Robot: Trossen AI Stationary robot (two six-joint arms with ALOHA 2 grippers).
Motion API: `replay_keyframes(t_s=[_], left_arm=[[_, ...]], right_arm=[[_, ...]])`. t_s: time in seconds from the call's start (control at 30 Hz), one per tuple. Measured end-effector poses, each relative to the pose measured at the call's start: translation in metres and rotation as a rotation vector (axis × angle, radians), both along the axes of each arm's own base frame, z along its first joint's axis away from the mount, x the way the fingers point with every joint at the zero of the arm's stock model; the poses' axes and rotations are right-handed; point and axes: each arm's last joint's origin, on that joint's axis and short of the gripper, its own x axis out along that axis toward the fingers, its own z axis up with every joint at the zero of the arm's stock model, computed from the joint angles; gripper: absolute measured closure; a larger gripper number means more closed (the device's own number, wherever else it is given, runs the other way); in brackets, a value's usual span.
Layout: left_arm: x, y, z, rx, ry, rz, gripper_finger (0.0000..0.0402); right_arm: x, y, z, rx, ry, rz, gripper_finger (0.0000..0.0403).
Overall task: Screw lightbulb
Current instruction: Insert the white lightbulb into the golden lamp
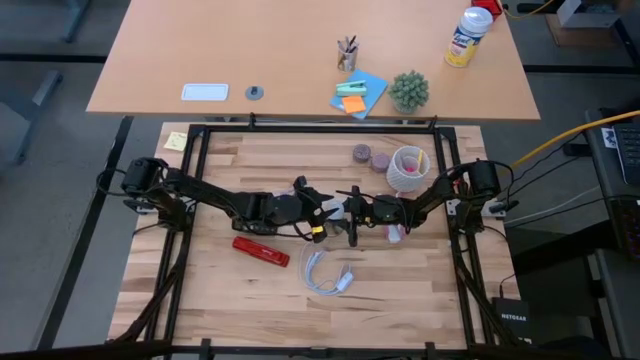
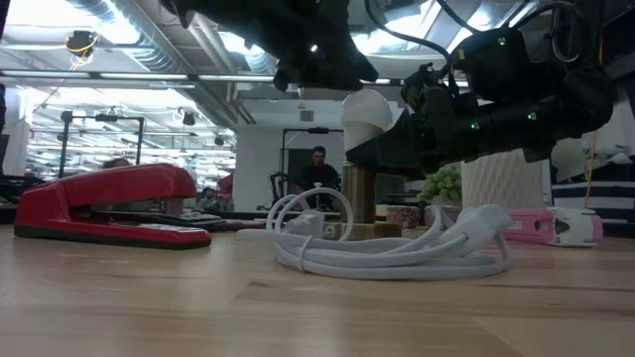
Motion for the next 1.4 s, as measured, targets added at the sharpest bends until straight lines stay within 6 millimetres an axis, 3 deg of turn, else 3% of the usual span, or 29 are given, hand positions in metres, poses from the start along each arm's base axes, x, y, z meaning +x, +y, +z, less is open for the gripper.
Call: replay_keyframes(t_s=[1.23,1.4], left_arm=[[-0.0041,0.0002,-0.0079,-0.049,0.074,0.025,0.0243],[-0.0046,0.0002,-0.0095,-0.047,0.086,0.025,0.0243]], right_arm=[[-0.0001,0.0,-0.0005,-0.001,0.002,0.001,0.0237],[0.0001,0.0,-0.0003,0.002,0.001,0.001,0.0216]])
